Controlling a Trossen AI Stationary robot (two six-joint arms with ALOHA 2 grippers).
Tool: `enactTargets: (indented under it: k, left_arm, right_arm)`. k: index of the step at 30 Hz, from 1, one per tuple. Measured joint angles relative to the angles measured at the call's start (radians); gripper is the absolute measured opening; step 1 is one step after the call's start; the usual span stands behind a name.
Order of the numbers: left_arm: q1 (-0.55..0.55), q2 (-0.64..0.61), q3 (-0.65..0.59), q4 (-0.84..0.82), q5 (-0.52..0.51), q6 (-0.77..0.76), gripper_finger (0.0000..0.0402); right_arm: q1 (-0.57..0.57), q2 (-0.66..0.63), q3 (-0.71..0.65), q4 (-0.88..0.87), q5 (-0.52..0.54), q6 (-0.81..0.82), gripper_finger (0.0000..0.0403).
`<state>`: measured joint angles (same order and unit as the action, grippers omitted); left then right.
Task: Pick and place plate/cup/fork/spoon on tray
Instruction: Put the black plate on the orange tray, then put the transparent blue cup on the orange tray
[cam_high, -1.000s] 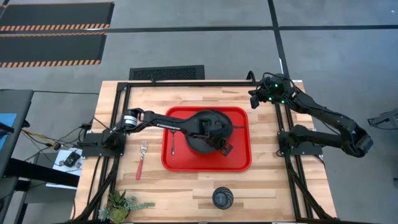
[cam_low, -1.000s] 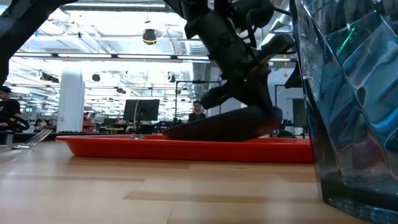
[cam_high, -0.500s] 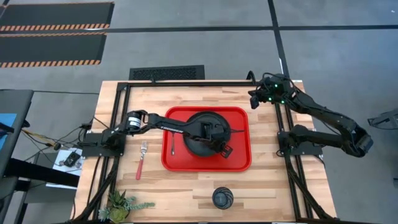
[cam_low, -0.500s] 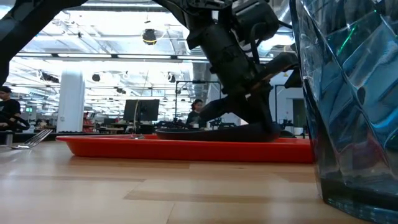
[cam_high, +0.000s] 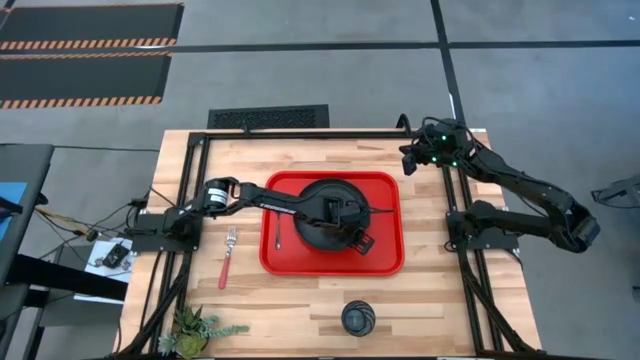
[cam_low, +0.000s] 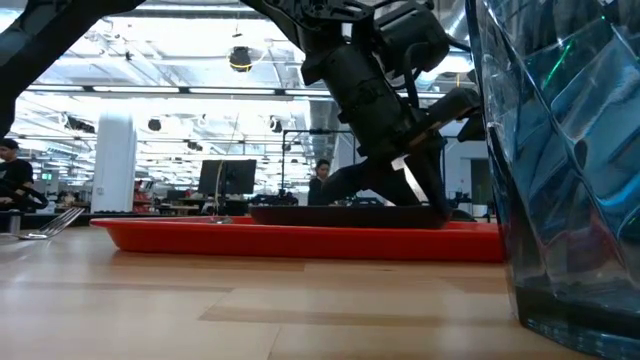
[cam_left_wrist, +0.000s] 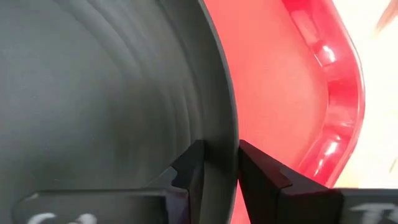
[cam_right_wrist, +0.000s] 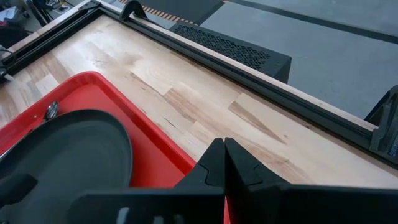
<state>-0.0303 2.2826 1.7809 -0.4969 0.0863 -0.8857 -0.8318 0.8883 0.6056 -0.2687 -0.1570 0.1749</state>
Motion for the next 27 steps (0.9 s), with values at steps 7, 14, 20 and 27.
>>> enactTargets:
  k: [7,14,20,27]
  left_arm:
    - [0.004,0.0,0.044,-0.019,0.025,0.019,0.0078]
    - [0.025,0.0,0.13,-0.032,0.028,0.109,0.0078]
    - [0.031,-0.046,0.159,-0.07,-0.028,0.222,0.0043]
    - [0.016,-0.105,0.161,-0.081,-0.136,0.357,0.0003]
  right_arm:
    - [0.0,0.0,0.0,0.0,0.0,-0.001,0.0011]
    - [0.0,0.0,0.0,-0.013,0.0,-0.003,0.0011]
    - [0.0,-0.002,0.0,-0.016,0.0,-0.018,0.0011]
    - [0.0,-0.042,0.0,-0.032,0.0,-0.026,0.0011]
